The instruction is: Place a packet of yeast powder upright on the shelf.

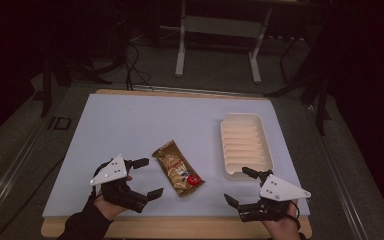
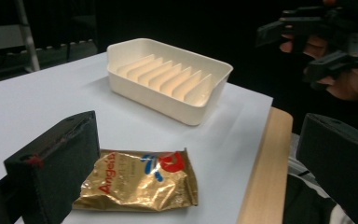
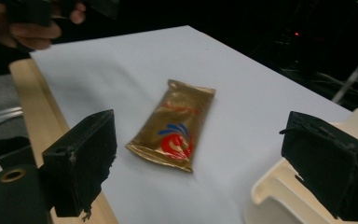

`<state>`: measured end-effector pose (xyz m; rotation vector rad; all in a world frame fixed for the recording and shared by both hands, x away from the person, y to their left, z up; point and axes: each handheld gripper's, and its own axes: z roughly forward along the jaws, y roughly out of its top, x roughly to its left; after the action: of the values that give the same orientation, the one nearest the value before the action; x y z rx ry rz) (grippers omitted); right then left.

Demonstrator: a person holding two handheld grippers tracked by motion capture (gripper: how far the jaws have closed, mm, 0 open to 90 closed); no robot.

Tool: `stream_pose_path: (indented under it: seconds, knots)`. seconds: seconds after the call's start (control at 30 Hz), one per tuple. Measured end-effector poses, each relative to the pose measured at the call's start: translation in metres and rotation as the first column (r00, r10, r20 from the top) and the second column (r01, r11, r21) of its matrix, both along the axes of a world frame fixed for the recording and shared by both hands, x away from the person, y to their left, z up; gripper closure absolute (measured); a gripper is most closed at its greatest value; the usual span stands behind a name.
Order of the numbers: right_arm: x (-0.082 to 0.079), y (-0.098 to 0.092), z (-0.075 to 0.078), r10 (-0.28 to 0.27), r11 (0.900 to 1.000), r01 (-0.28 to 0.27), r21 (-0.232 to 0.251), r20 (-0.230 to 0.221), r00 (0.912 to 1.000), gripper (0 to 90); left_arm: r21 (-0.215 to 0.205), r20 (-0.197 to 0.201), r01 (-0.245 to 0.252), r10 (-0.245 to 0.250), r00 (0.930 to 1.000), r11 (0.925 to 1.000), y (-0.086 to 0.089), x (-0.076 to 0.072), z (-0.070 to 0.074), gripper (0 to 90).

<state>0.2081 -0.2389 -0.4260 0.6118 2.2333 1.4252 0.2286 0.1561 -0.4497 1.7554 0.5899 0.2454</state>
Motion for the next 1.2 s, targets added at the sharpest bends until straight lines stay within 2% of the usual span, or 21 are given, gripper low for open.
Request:
stream_pose_path:
  seconds: [0.33, 0.43, 0.57, 0.77, 0.83, 0.87, 0.9, 1.03, 1.2]
  knots:
    - [-0.003, 0.006, -0.001, 0.002, 1.0, -0.002, -0.027, 0.022, 0.9997, 10.1, 0.01, 0.019, -0.065, 0.064, 0.9977, 0.9979, 0.002, 0.025, 0.009, 0.5]
    - [-0.004, 0.007, -0.002, 0.006, 1.0, -0.005, -0.026, 0.021, 0.9998, 10.1, 0.017, 0.012, -0.075, 0.074, 0.9971, 0.9971, 0.002, 0.034, 0.008, 0.5]
    - [-0.003, 0.007, -0.002, 0.009, 1.0, -0.008, -0.02, 0.017, 0.9998, 10.1, 0.046, 0.009, -0.093, 0.093, 0.9956, 0.9946, -0.001, 0.044, 0.005, 0.5]
    - [-0.002, 0.007, -0.003, 0.002, 1.0, -0.002, -0.02, 0.02, 0.9998, 10.1, 0.061, 0.007, -0.109, 0.109, 0.994, 0.9921, -0.007, 0.059, 0.0, 0.5]
    - [-0.004, 0.006, -0.003, -0.005, 1.0, 0.006, -0.009, 0.039, 0.9992, 10.6, 0.061, 0.001, -0.101, 0.101, 0.9948, 0.993, -0.009, 0.062, -0.001, 0.5]
    - [-0.004, 0.005, -0.003, -0.003, 1.0, 0.003, -0.01, 0.042, 0.9991, 10.6, 0.077, 0.003, -0.105, 0.106, 0.9944, 0.9914, -0.013, 0.066, -0.004, 0.5]
    - [-0.005, 0.005, -0.002, -0.009, 1.0, 0.009, -0.01, 0.049, 0.9988, 10.6, 0.075, -0.006, -0.095, 0.095, 0.9954, 0.9927, -0.015, 0.068, -0.005, 0.5]
    - [-0.007, 0.004, -0.001, -0.015, 1.0, 0.015, -0.001, 0.069, 0.9975, 12.9, 0.087, -0.02, -0.102, 0.104, 0.9944, 0.9909, -0.02, 0.076, -0.011, 0.5]
    - [-0.006, 0.003, -0.002, -0.018, 1.0, 0.018, 0.004, 0.063, 0.9979, 12.9, 0.094, -0.045, -0.106, 0.11, 0.9929, 0.99, -0.021, 0.087, -0.019, 0.6]
